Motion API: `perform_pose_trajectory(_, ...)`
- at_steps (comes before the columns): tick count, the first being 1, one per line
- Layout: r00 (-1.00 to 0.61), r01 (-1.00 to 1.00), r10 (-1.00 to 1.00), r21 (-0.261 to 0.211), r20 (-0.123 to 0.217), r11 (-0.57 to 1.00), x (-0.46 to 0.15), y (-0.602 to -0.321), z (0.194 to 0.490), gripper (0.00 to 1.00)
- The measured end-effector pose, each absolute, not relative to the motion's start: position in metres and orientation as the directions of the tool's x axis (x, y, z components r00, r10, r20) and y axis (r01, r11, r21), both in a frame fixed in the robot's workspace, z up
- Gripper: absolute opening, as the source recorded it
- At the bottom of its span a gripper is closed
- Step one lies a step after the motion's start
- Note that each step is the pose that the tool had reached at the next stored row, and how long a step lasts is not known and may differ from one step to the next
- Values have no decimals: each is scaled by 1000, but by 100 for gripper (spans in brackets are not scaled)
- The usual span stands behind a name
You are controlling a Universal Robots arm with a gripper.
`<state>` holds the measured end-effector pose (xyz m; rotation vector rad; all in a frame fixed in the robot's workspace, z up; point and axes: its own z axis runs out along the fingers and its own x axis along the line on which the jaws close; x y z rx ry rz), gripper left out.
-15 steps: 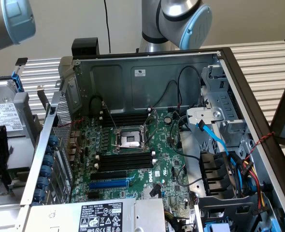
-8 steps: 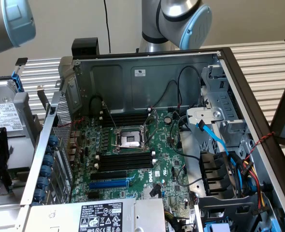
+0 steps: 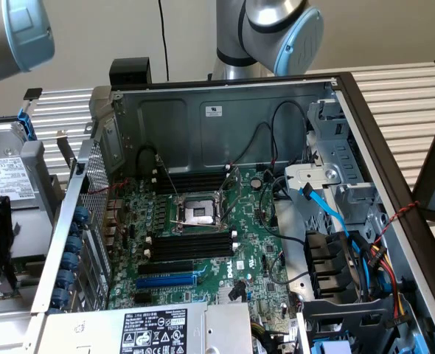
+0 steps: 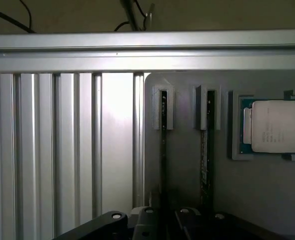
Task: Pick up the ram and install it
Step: 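Pick up the ram and move it above insertion slot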
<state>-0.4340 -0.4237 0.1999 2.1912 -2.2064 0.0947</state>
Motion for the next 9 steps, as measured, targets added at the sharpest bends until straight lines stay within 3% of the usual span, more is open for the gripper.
perform_pose_trajectory(1, -8, -1000, -998, -22, 65, 6, -434, -424, 200, 15)
perform_pose_trajectory(9, -8, -1000, -998, -22, 65, 6, -434, -424, 200, 15)
